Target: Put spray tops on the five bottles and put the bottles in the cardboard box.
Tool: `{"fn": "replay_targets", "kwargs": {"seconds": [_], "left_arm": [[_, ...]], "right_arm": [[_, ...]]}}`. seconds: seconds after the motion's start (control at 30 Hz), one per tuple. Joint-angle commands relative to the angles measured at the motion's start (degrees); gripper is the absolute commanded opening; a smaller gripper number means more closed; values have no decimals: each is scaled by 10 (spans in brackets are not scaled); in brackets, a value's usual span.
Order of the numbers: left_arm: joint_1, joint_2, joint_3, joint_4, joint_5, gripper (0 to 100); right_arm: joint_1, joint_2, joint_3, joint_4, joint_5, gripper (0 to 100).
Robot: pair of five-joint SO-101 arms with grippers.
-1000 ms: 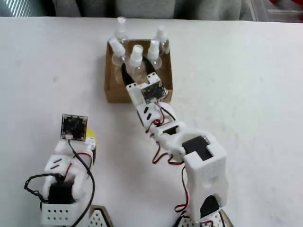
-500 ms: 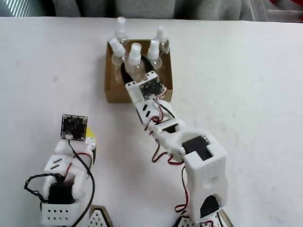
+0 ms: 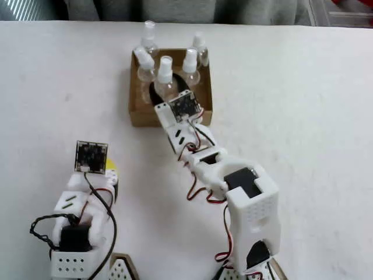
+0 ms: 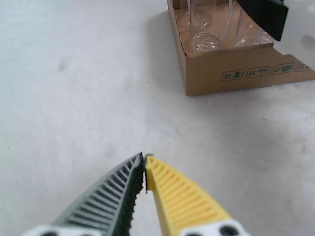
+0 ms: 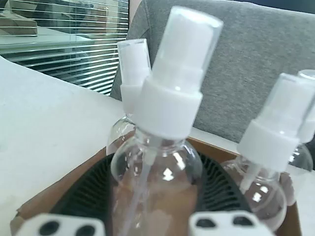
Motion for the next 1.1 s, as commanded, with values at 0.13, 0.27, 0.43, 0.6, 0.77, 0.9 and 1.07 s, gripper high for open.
{"fn": "replay_targets", "kwargs": {"seconds": [0.13, 0.27, 0.43, 0.6, 0.77, 0.9, 1.07], "left_arm": [[-5, -5, -2, -16, -6, 21], [-5, -5, -2, -16, -6, 21], [-5, -5, -2, -16, -7, 21], [-5, -5, -2, -16, -7, 21], [-5, -5, -2, -16, -7, 21], [-5, -5, -2, -15, -7, 21], [-5, -5, -2, -15, -7, 21]], "right_arm": [[-7, -7, -45, 58, -54, 17], [-5, -7, -55, 87, -55, 17], [-7, -7, -54, 89, -54, 21], [-7, -7, -54, 91, -54, 22], [-7, -6, -52, 92, -53, 22], [-7, -6, -52, 92, -53, 22], [-9, -6, -39, 92, -53, 94]]}}
